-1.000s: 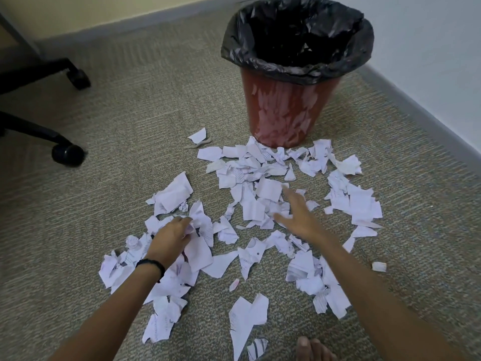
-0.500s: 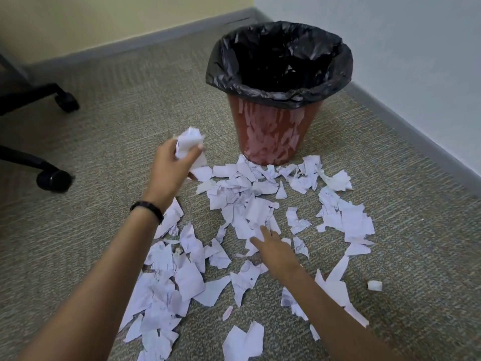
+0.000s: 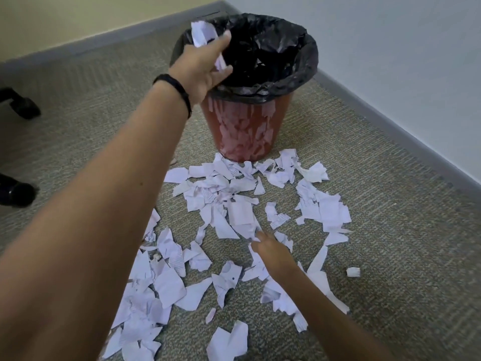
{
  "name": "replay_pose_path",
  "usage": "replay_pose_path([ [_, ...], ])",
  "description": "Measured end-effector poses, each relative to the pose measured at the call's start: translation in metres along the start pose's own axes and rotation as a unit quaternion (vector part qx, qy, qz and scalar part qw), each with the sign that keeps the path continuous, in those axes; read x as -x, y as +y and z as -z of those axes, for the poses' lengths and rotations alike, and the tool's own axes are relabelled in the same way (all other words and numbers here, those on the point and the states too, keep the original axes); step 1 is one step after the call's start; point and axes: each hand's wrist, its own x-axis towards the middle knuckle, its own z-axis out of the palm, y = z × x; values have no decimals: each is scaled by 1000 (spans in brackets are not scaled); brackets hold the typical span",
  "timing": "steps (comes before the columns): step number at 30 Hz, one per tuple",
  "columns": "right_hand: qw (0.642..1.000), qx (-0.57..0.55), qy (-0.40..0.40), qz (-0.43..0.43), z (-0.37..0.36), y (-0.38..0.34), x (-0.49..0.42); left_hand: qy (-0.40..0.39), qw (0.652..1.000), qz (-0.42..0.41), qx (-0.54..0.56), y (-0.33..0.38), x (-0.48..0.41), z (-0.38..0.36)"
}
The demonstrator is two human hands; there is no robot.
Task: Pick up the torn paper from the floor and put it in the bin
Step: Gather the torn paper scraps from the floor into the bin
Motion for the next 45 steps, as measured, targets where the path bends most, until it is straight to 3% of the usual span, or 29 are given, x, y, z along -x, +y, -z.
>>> replay_pose_path([
  [2,1000,-25,1,-3,1,4,3,-36,999,10,-5,-4,-2,2],
  [4,998,-57,-2,-9,3,7,7,-27,998,-43,-36,-11,9,0],
  [8,969,-242,43,-37,6,14,16,113,955,-271,-49,-53,66,2],
  [10,941,-321,87,-65,5,18,21,150,932,-295,-150,-104,86,15],
  [11,926,-354,106,-79,4,18,22,135,928,-265,-224,-134,95,26],
  [13,890,-418,143,-111,11,18,26,4,896,-147,-418,-196,113,51],
  [15,860,-465,153,-142,25,16,27,-147,786,-8,-600,-249,129,80],
  [16,845,-488,154,-154,34,14,25,-181,734,56,-652,-266,134,95],
  [18,801,-547,167,-176,51,10,23,-194,697,157,-673,-280,138,117],
  [25,702,-667,213,-133,128,-12,21,-192,704,200,-654,-278,143,133],
  [29,685,-671,269,-95,185,-25,27,-195,691,204,-666,-276,143,130],
  [33,633,-693,342,-45,250,-29,26,-199,687,209,-667,-279,145,129],
  [35,623,-691,365,-31,276,-28,12,-195,692,209,-663,-280,145,129],
  [38,598,-718,354,-32,305,-26,-18,-197,691,205,-665,-282,145,130],
  [42,519,-802,295,-29,325,-30,-51,-211,686,205,-665,-279,143,132],
  [43,520,-805,283,-29,326,-29,-57,-217,685,207,-664,-278,141,132],
  [45,596,-757,264,-42,324,-24,-63,-233,672,210,-671,-274,140,136],
])
